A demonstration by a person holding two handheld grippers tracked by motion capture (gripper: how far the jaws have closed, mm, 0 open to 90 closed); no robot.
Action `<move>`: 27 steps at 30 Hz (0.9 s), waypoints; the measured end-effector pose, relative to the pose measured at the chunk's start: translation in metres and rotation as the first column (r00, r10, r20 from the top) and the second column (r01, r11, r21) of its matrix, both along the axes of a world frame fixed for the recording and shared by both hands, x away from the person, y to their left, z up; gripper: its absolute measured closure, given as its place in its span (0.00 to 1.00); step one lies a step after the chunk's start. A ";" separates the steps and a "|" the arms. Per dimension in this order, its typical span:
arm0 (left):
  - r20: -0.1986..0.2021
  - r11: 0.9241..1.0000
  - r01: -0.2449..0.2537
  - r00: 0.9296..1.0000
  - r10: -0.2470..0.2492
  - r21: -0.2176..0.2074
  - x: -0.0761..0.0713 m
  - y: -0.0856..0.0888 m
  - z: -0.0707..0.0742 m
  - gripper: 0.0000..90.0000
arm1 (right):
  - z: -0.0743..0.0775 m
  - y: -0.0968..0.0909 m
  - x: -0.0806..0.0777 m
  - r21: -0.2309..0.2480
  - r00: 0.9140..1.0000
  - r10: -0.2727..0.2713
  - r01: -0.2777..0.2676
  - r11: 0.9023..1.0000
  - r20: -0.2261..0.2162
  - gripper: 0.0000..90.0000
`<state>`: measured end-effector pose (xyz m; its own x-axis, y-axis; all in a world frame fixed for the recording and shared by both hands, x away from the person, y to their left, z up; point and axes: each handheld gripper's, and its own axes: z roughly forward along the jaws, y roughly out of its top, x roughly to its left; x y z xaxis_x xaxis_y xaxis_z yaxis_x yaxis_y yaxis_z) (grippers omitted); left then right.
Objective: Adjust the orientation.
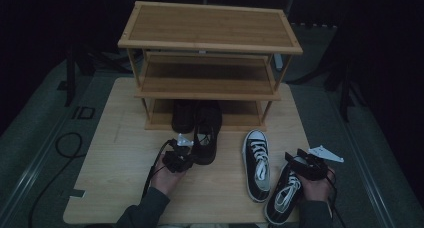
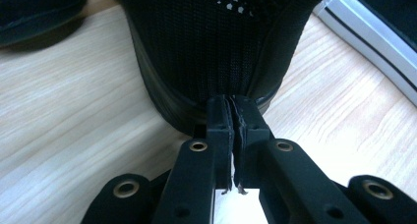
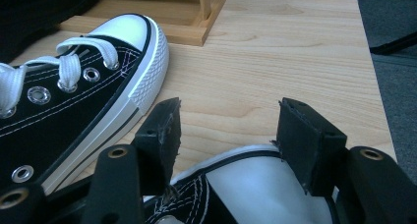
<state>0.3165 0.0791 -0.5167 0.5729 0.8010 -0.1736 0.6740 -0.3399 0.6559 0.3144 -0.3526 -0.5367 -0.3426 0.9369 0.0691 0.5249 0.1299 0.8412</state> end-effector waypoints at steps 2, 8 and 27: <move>0.004 1.000 0.006 1.000 -0.006 -0.004 0.003 -0.008 0.000 0.97 | 0.000 0.000 0.000 0.000 1.000 0.000 0.000 1.000 0.000 0.47; 0.012 0.999 0.048 0.999 -0.048 0.021 -0.005 -0.018 0.001 0.95 | 0.000 0.000 0.000 0.001 1.000 0.000 0.000 1.000 0.000 0.47; -0.020 0.994 0.071 0.997 -0.069 0.084 0.000 -0.035 -0.024 0.98 | 0.000 0.000 0.000 0.003 1.000 0.000 0.000 1.000 -0.003 0.47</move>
<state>0.3167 0.0440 -0.5411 0.6256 0.7713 -0.1169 0.6576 -0.4407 0.6110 0.3147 -0.3530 -0.5368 -0.3427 0.9366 0.0732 0.5275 0.1274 0.8399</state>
